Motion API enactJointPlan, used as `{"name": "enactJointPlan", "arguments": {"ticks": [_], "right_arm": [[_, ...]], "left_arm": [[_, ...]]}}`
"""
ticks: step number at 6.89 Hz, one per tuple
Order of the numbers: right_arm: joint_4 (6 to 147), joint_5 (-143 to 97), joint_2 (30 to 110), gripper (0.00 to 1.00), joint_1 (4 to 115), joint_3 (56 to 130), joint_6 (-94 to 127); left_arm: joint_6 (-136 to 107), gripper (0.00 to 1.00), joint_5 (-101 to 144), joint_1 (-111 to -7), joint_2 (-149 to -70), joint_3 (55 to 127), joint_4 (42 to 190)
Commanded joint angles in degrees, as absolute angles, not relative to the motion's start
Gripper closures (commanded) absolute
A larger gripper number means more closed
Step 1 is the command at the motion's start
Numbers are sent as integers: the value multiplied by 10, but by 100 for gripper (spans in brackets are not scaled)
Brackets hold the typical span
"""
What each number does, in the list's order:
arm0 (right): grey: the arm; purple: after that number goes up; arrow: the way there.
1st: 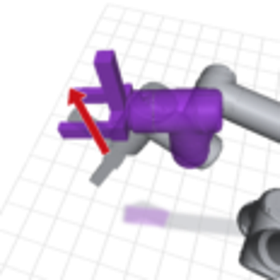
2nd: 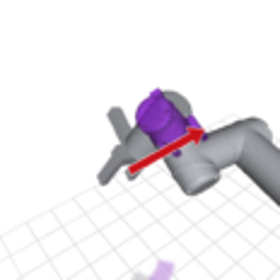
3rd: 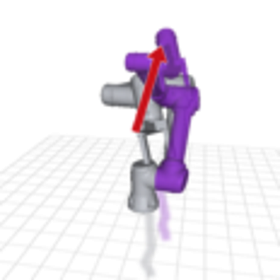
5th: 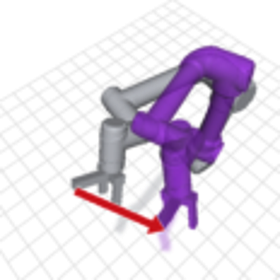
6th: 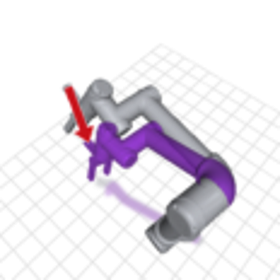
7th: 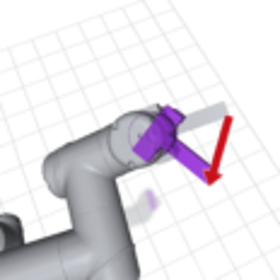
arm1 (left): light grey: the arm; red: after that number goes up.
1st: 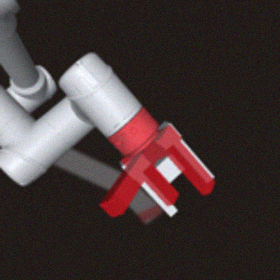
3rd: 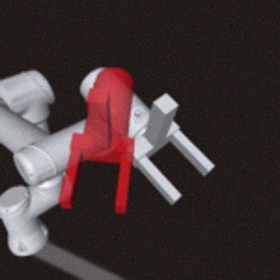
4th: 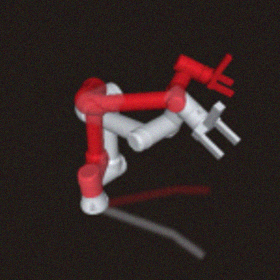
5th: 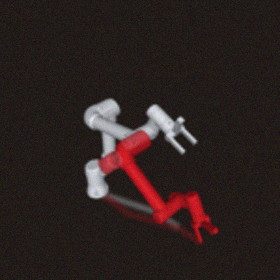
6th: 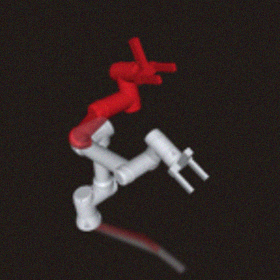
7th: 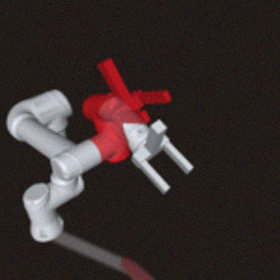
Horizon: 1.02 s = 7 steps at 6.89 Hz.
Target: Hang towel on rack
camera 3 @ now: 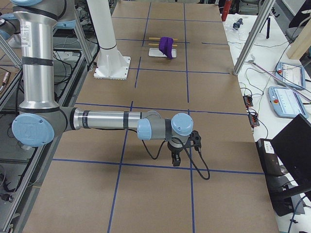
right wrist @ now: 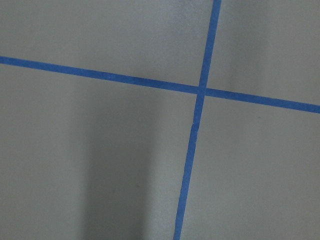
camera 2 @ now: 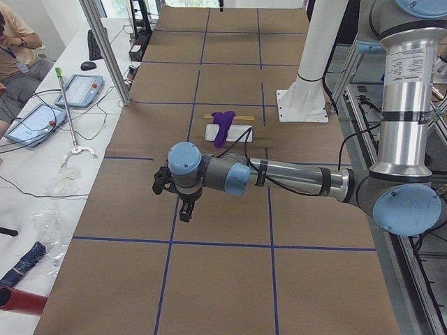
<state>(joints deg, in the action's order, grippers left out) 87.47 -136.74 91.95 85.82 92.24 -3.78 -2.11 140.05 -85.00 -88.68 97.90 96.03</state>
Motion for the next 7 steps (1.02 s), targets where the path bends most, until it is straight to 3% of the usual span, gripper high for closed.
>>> {"name": "enactJointPlan", "arguments": {"ticks": [1, 7], "right_arm": [[875, -1368, 913, 0, 853, 922, -36], [875, -1367, 903, 0, 834, 924, -35]], "left_arm": [[-18, 0, 1395, -845, -908, 977, 962], [-18, 0, 1390, -843, -909, 969, 944]]}}
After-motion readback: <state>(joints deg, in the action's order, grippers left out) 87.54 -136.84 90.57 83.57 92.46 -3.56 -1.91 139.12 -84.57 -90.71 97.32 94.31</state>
